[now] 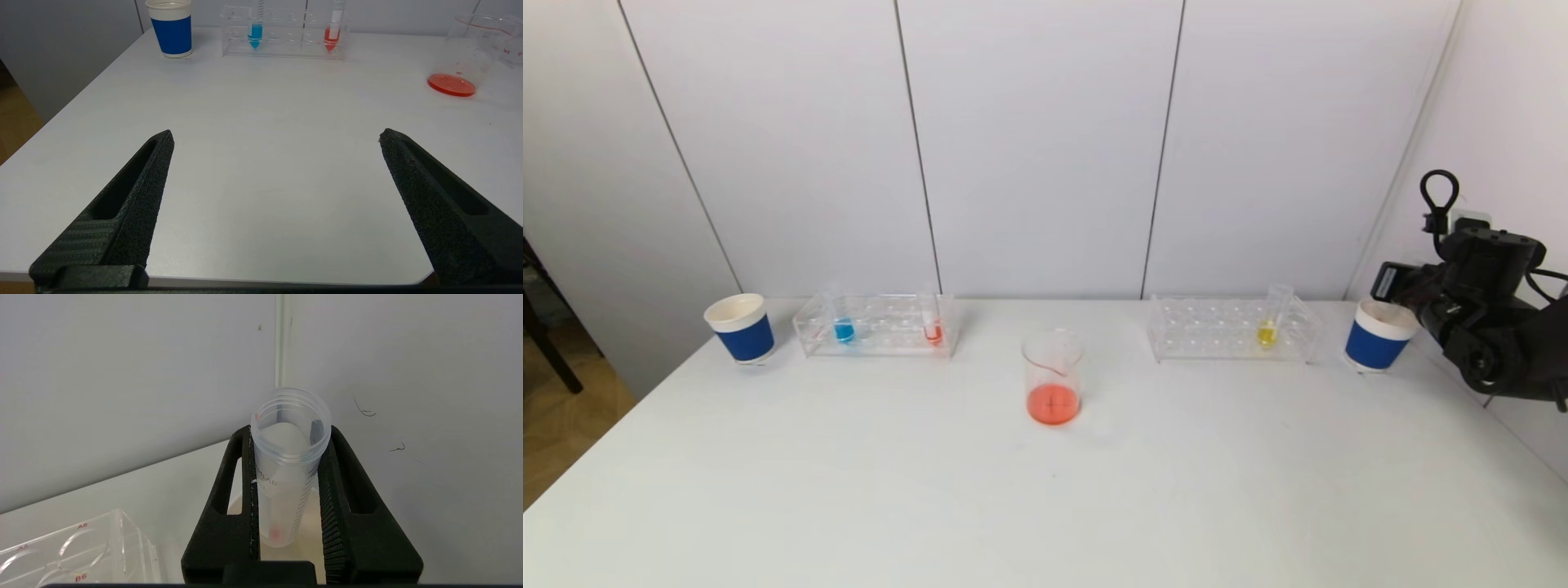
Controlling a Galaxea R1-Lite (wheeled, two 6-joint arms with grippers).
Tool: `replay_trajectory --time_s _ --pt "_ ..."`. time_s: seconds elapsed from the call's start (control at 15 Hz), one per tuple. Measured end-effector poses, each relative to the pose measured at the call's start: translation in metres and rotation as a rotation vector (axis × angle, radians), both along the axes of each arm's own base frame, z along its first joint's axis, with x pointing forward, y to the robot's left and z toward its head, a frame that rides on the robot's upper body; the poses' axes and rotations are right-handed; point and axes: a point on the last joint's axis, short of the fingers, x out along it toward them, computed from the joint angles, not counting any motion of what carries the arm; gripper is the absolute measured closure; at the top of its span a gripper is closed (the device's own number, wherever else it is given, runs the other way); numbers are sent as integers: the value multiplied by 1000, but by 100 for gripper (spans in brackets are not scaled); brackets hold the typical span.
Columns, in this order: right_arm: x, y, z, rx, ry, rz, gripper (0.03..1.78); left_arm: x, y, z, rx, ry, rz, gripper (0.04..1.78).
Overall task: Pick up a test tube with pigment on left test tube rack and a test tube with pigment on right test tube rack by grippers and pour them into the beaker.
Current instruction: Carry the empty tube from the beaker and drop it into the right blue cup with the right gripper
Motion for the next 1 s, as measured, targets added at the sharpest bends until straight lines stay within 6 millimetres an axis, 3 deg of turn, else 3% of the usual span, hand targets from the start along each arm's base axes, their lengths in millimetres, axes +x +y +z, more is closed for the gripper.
replay_trajectory --time_s 1.0 --pt "-4 3 -8 5 21 1 129 0 0 0 0 0 1 6"
